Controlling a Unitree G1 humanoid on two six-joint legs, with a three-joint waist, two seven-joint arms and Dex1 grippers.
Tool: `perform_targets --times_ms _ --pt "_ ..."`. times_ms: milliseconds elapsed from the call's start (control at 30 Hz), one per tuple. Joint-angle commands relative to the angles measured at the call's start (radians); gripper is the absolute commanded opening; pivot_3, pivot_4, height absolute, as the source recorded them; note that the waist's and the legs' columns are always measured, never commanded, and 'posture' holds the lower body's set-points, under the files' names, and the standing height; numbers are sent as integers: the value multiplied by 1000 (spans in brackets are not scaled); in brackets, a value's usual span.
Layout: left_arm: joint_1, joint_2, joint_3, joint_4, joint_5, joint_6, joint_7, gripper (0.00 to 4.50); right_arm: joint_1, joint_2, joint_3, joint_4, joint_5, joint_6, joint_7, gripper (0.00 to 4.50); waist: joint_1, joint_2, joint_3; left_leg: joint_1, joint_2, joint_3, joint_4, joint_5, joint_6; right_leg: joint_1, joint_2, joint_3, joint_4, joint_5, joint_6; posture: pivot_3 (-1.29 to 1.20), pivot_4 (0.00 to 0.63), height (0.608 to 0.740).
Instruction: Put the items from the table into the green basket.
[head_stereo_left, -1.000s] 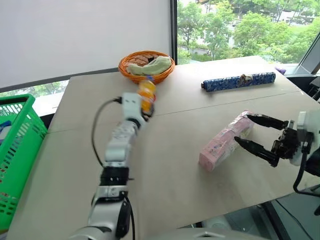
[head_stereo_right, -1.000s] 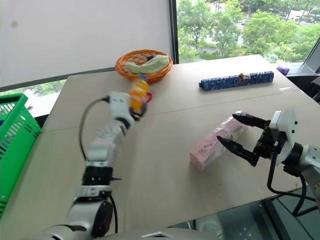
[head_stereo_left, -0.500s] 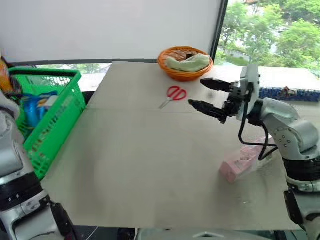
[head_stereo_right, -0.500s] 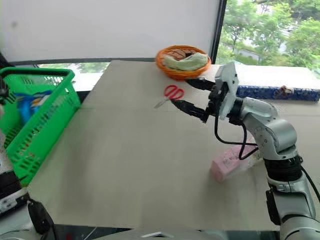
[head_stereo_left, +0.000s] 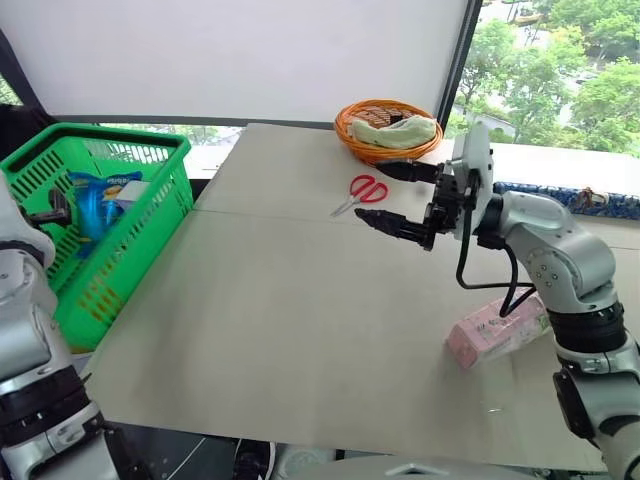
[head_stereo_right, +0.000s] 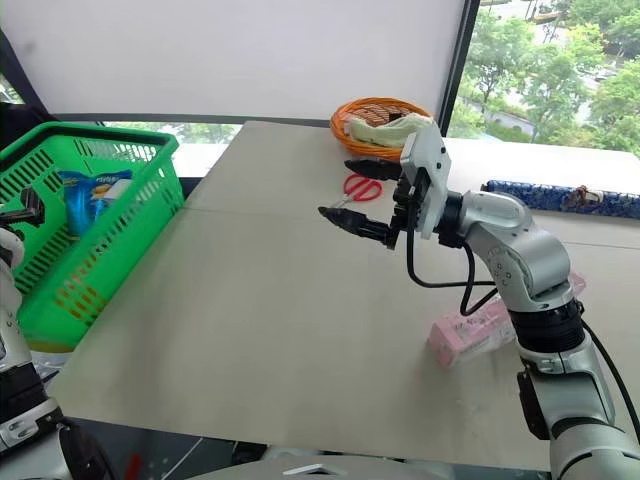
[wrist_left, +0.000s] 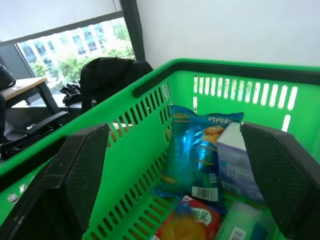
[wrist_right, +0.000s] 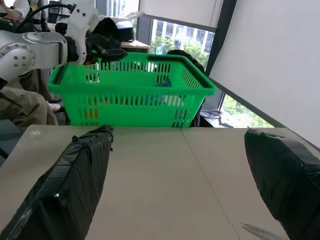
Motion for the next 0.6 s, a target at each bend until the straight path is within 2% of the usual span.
perform_targets --times_ms 33,167,267,333,467,600 --pt "-92 3 26 -4 -31 -87 23 4445 15 -14 -43 -28 -7 -11 -13 4500 -1 -1 0 0 0 0 0 0 0 0 0 0 0 0 0 135 0 738" --pt "-149 -20 -117 -23 -96 -96 -105 4445 51 -40 -87 -11 -24 -16 -34 4500 -2 0 -1 0 -1 1 0 2 -4 0 -1 0 0 0 0 59 0 738" --pt "-195 -91 -314 -33 -140 -70 -222 4445 142 -105 -158 -36 -51 -22 -56 4500 1 0 -2 0 -2 0 1 3 -4 3 -1 0 -1 0 0 -4 0 738" --pt "-240 -127 -401 8 -144 -62 -271 4445 196 -134 -201 -72 -45 -8 -76 4500 -11 0 -2 0 -2 0 2 3 -3 3 -2 0 -2 0 0 -53 0 738" --pt "-408 -228 -641 175 -143 -55 -459 4445 342 -177 -335 -191 5 51 -143 4500 -64 1 -2 -1 -2 1 2 5 1 4 -1 1 -2 0 0 -154 0 738" --pt "-511 -326 -890 332 -108 -72 -688 4445 562 -220 -450 -328 13 98 -174 4500 -145 10 -6 0 -1 5 1 4 4 4 1 4 -2 0 0 -277 0 738"
